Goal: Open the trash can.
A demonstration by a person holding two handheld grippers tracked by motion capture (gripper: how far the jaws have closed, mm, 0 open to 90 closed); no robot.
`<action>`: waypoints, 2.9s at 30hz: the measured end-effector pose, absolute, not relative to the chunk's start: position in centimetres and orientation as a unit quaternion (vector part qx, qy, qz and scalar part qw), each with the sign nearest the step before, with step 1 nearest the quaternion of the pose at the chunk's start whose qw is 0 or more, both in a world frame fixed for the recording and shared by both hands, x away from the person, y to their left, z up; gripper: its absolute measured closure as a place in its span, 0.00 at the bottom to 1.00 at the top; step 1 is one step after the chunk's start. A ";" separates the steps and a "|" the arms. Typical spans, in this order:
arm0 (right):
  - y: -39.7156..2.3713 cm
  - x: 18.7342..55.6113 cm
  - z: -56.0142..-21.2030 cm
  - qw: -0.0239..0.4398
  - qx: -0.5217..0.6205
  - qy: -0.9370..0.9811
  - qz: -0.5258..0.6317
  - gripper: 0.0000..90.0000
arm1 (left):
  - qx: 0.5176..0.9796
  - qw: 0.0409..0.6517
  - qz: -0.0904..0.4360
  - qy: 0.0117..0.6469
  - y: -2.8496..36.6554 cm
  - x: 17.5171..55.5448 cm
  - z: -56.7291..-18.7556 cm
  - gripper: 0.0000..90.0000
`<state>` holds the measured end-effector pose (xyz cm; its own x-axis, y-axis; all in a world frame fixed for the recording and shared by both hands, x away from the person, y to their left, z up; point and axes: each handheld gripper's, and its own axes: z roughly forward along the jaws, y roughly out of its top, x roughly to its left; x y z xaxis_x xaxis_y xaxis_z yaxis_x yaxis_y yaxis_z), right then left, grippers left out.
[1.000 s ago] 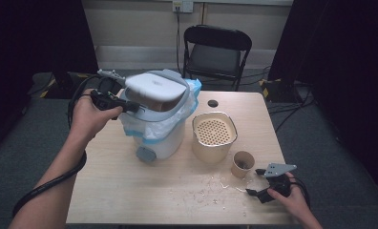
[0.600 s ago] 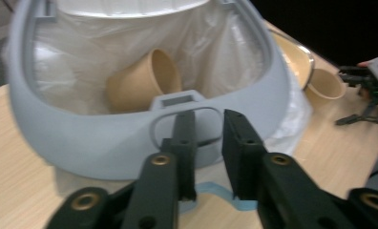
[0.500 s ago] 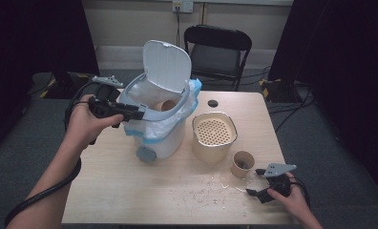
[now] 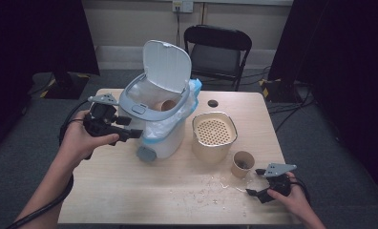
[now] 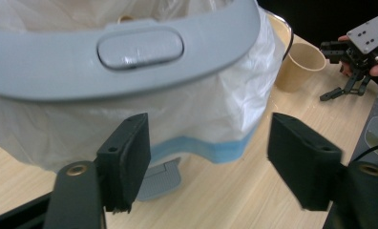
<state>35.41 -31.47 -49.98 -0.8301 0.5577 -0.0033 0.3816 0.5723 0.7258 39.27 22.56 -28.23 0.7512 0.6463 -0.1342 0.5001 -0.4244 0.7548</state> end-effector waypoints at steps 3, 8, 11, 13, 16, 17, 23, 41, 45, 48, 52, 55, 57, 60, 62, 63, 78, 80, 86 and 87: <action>-31.5 35.4 -50.0 0.117 0.267 0.879 0.377 0.10 | 0.837 0.417 0.083 0.343 22.7 39.0 -28.7 0.29; -31.5 35.4 -50.0 0.116 0.267 0.879 0.377 0.10 | 0.839 0.423 0.077 0.333 23.1 38.5 -30.5 0.25; -31.5 35.4 -50.0 0.116 0.267 0.879 0.377 0.10 | 0.841 0.420 0.076 0.333 23.3 38.3 -31.3 0.25; -31.5 35.4 -50.0 0.116 0.267 0.879 0.377 0.10 | 0.839 0.422 0.071 0.335 23.4 38.2 -31.8 0.25; -31.5 35.4 -50.0 0.115 0.266 0.880 0.377 0.10 | 0.837 0.426 0.067 0.338 23.5 38.0 -32.5 0.24; -31.5 35.5 -50.0 0.115 0.265 0.880 0.377 0.10 | 0.837 0.426 0.065 0.338 23.5 37.9 -32.7 0.24; -31.6 35.6 -50.0 0.113 0.259 0.882 0.378 0.10 | 0.842 0.423 0.061 0.329 23.4 37.4 -34.2 0.23; -31.5 35.6 -50.0 0.108 0.251 0.885 0.377 0.08 | 0.843 0.414 0.035 0.342 22.8 36.2 -40.9 0.22; -31.5 35.6 -50.0 0.108 0.251 0.885 0.377 0.08 | 0.847 0.407 0.028 0.342 22.6 36.1 -43.2 0.22; -31.5 35.6 -50.0 0.108 0.251 0.885 0.377 0.08 | 0.850 0.401 0.027 0.341 22.5 36.0 -44.0 0.22; -31.5 35.6 -50.0 0.108 0.251 0.885 0.377 0.08 | 0.850 0.400 0.021 0.341 22.5 35.8 -45.1 0.22; -31.5 35.6 -50.0 0.108 0.251 0.885 0.377 0.08 | 0.852 0.398 0.014 0.341 22.5 35.7 -45.7 0.22; -31.5 35.7 -50.0 0.108 0.251 0.885 0.377 0.08 | 0.854 0.395 0.016 0.339 22.4 35.6 -46.0 0.22; -31.5 35.7 -50.0 0.108 0.252 0.884 0.378 0.08 | 0.856 0.392 0.016 0.336 22.4 35.4 -46.4 0.22; -31.5 35.7 -50.0 0.108 0.252 0.884 0.378 0.08 | 0.857 0.391 0.015 0.335 22.4 35.4 -46.7 0.22; -31.5 35.7 -50.0 0.108 0.252 0.885 0.378 0.08 | 0.856 0.391 0.014 0.338 22.4 35.4 -46.9 0.22; -31.7 36.0 -49.9 0.110 0.254 0.882 0.380 0.12 | 0.867 0.373 0.026 0.330 22.7 35.7 -48.6 0.22; -31.8 36.0 -49.9 0.109 0.256 0.881 0.383 0.14 | 0.870 0.373 0.032 0.319 22.7 35.6 -48.8 0.21; -32.1 36.2 -49.9 0.112 0.256 0.881 0.383 0.16 | 0.877 0.378 0.042 0.293 22.9 35.3 -49.1 0.18; -32.1 36.2 -49.8 0.112 0.256 0.882 0.381 0.16 | 0.877 0.382 0.045 0.287 22.9 35.2 -49.3 0.17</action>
